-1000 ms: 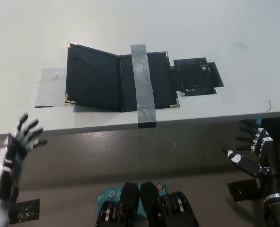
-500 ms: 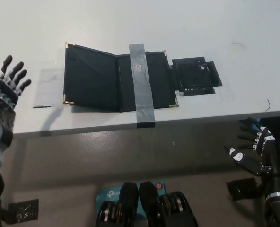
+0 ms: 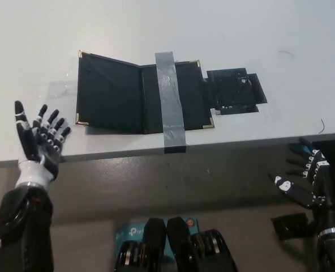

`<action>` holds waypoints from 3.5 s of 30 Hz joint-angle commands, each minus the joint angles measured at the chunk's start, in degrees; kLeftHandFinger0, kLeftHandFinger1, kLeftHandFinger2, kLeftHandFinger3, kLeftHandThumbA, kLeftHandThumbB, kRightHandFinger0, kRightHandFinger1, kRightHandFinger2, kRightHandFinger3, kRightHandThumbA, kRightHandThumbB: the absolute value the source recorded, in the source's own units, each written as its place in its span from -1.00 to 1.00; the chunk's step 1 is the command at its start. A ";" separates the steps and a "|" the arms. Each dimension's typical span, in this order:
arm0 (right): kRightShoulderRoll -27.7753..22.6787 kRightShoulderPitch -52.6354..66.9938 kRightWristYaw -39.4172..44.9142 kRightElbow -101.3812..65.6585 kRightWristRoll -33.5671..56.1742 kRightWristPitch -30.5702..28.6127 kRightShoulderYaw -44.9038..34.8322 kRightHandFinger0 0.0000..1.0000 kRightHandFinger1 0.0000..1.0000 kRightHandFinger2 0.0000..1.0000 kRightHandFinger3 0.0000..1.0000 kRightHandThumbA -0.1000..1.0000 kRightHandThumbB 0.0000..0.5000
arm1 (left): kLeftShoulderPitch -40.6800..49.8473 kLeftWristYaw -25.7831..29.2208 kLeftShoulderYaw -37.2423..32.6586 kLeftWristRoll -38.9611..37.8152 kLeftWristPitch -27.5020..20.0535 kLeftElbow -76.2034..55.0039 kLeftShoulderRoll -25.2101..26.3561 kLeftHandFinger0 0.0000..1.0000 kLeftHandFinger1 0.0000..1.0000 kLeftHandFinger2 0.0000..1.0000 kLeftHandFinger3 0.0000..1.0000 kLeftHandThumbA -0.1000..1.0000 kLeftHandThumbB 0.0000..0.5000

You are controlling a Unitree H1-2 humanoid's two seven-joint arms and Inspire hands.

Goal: The robot uses its left hand to push the cover of the diary kept in the middle of the desk towards the right to close it

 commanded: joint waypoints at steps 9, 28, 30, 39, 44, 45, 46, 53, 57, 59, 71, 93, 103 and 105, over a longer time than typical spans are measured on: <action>-0.86 -2.45 0.03 -2.22 -0.15 0.46 -0.08 -0.02 0.35 0.55 0.76 0.72 -0.71 | -8.38 3.13 0.95 -3.77 2.13 3.55 -4.68 1.00 1.00 1.00 1.00 1.00 -0.32; -1.74 -3.35 0.32 -1.89 -1.20 -0.10 0.73 -0.06 0.27 0.48 0.73 0.75 -0.77 | -7.31 2.87 -8.44 0.92 3.08 0.83 -12.37 1.00 1.00 1.00 1.00 1.00 0.02; -1.73 -3.42 0.24 -1.69 -1.20 -0.34 0.74 -0.06 0.27 0.48 0.73 0.75 -0.78 | -7.29 2.02 -16.83 8.54 2.05 -0.92 -9.27 1.00 1.00 1.00 1.00 1.00 0.08; -1.17 -3.02 0.25 -2.93 -1.03 1.75 0.80 0.03 0.31 0.47 0.74 0.71 -0.78 | -12.27 -0.60 -42.94 30.67 -9.11 -0.85 -0.27 1.00 1.00 1.00 1.00 1.00 0.05; -1.08 -3.43 0.59 -2.87 -0.89 2.13 1.04 0.08 0.35 0.50 0.77 0.72 -0.77 | -18.68 -2.87 -60.48 50.55 -11.50 -0.36 7.78 1.00 1.00 1.00 1.00 1.00 0.08; -1.07 -3.48 0.57 -2.69 -0.94 1.85 1.09 0.07 0.33 0.49 0.76 0.73 -0.78 | -21.96 -4.86 -68.99 61.76 -9.49 0.76 10.49 1.00 1.00 1.00 1.00 1.00 0.12; -1.05 -3.45 0.59 -2.68 -1.00 1.85 1.17 0.07 0.32 0.48 0.76 0.73 -0.77 | -22.33 -4.87 -70.32 62.78 -8.96 0.74 11.00 1.00 1.00 1.00 1.00 1.00 0.12; -1.26 -2.91 1.15 -3.20 -0.42 2.37 1.07 0.02 0.31 0.50 0.75 0.73 -0.73 | -23.03 -4.33 -81.63 72.72 -4.33 5.95 13.88 1.00 1.00 1.00 1.00 0.73 -0.76; -1.31 -3.04 0.98 -3.15 -0.58 2.80 0.97 0.01 0.31 0.51 0.74 0.72 -0.76 | -22.83 -4.66 -81.05 70.26 -3.54 3.89 15.69 1.00 1.00 1.00 1.00 1.00 -0.85; -1.30 -3.02 0.92 -3.04 -0.60 2.67 0.95 -0.01 0.29 0.47 0.73 0.73 -0.80 | -22.52 -3.80 -80.22 70.00 -3.03 2.03 16.59 1.00 1.00 1.00 1.00 1.00 -0.83; -1.17 -2.06 0.43 -2.05 -0.53 0.34 0.73 -0.02 0.30 0.51 0.74 0.77 -0.67 | -10.56 5.11 -64.08 58.96 0.01 -18.65 19.27 1.00 1.00 1.00 1.00 0.92 -0.74; -1.03 -3.04 0.16 -0.83 -0.18 0.06 0.44 -0.09 0.25 0.45 0.70 0.74 -0.61 | 28.28 0.73 -19.29 14.33 -17.80 -36.54 16.00 1.00 1.00 1.00 1.00 1.00 -0.64; -1.29 -3.21 0.31 -1.04 -0.59 -0.11 0.75 -0.10 0.23 0.45 0.70 0.77 -0.64 | 30.50 0.40 -13.42 15.83 -28.31 -13.27 14.43 0.60 0.77 0.78 0.87 1.00 -0.22; -1.54 -3.33 0.15 -0.81 -1.17 -0.53 0.93 -0.10 0.23 0.45 0.70 0.78 -0.72 | 30.17 0.26 -12.63 15.28 -28.01 -11.47 13.98 0.55 0.75 0.74 0.85 1.00 0.12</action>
